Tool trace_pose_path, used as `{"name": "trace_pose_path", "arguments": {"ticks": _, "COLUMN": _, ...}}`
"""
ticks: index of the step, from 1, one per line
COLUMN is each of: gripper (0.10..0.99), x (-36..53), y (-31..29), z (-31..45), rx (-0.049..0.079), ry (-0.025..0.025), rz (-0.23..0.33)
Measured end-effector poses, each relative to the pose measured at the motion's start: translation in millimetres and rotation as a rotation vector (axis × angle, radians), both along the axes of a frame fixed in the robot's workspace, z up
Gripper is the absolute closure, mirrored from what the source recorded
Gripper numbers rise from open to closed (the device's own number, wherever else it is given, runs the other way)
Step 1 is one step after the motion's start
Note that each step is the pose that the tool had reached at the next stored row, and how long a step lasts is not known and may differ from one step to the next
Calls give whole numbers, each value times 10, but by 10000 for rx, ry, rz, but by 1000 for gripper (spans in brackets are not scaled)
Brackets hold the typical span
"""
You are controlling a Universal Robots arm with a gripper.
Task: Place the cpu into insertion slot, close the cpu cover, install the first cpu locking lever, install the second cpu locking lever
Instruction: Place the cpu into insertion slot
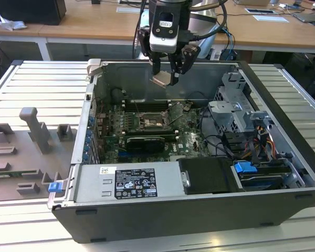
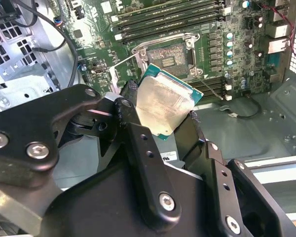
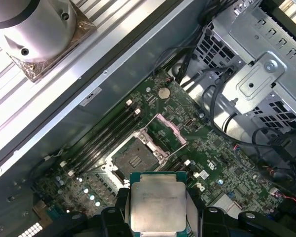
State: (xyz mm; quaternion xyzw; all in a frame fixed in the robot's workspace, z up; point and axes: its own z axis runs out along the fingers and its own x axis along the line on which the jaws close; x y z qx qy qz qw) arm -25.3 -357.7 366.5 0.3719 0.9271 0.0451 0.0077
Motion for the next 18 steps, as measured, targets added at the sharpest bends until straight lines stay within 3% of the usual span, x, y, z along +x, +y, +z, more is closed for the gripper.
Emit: {"name": "trace_pose_path", "arguments": {"ticks": 18, "gripper": 545, "x": 0, "y": 0, "z": -35, "rx": 0, "ry": 0, "rz": -420}}
